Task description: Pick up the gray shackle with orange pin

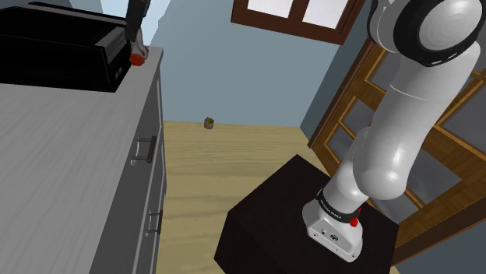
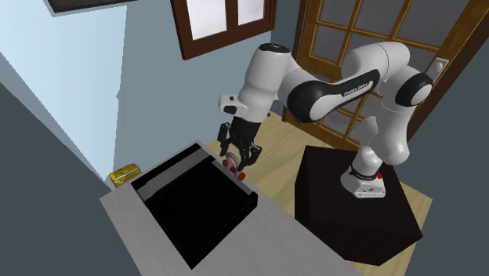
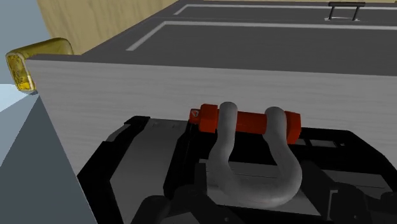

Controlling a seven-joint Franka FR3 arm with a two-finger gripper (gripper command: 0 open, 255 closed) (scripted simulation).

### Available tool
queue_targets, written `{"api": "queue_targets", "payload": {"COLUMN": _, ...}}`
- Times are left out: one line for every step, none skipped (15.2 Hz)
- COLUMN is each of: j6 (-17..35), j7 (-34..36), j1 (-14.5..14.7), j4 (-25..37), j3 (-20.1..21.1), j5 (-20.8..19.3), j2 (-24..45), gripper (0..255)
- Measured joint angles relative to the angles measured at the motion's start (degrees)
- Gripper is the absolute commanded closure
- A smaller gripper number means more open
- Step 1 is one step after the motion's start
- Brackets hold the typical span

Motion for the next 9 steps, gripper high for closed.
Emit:
{"api": "queue_targets", "payload": {"j6": -0.8, "j7": 0.12, "j1": 0.06, "j4": 0.96, "j3": 0.02, "j5": -0.09, "j2": 0.17, "gripper": 255}}
{"api": "queue_targets", "payload": {"j6": -1.72, "j7": 0.12, "j1": 0.06, "j4": 2.2, "j3": 0.01, "j5": -0.16, "j2": 0.49, "gripper": 255}}
{"api": "queue_targets", "payload": {"j6": -2.35, "j7": 0.13, "j1": 0.06, "j4": 2.87, "j3": 0.0, "j5": -0.18, "j2": 0.54, "gripper": 255}}
{"api": "queue_targets", "payload": {"j6": -3.33, "j7": 0.3, "j1": 0.17, "j4": 4.29, "j3": 0.04, "j5": -0.34, "j2": 0.98, "gripper": 255}}
{"api": "queue_targets", "payload": {"j6": -4.16, "j7": 0.56, "j1": 0.31, "j4": 5.18, "j3": 0.12, "j5": -0.47, "j2": 1.03, "gripper": 255}}
{"api": "queue_targets", "payload": {"j6": -5.01, "j7": 0.57, "j1": 0.34, "j4": 6.37, "j3": 0.12, "j5": -0.55, "j2": 1.37, "gripper": 255}}
{"api": "queue_targets", "payload": {"j6": -5.91, "j7": 0.7, "j1": 0.42, "j4": 7.59, "j3": 0.14, "j5": -0.68, "j2": 1.7, "gripper": 255}}
{"api": "queue_targets", "payload": {"j6": -6.8, "j7": 0.62, "j1": 0.39, "j4": 8.68, "j3": 0.11, "j5": -0.69, "j2": 1.92, "gripper": 255}}
{"api": "queue_targets", "payload": {"j6": -7.45, "j7": 0.69, "j1": 0.44, "j4": 9.65, "j3": 0.12, "j5": -0.8, "j2": 2.24, "gripper": 255}}
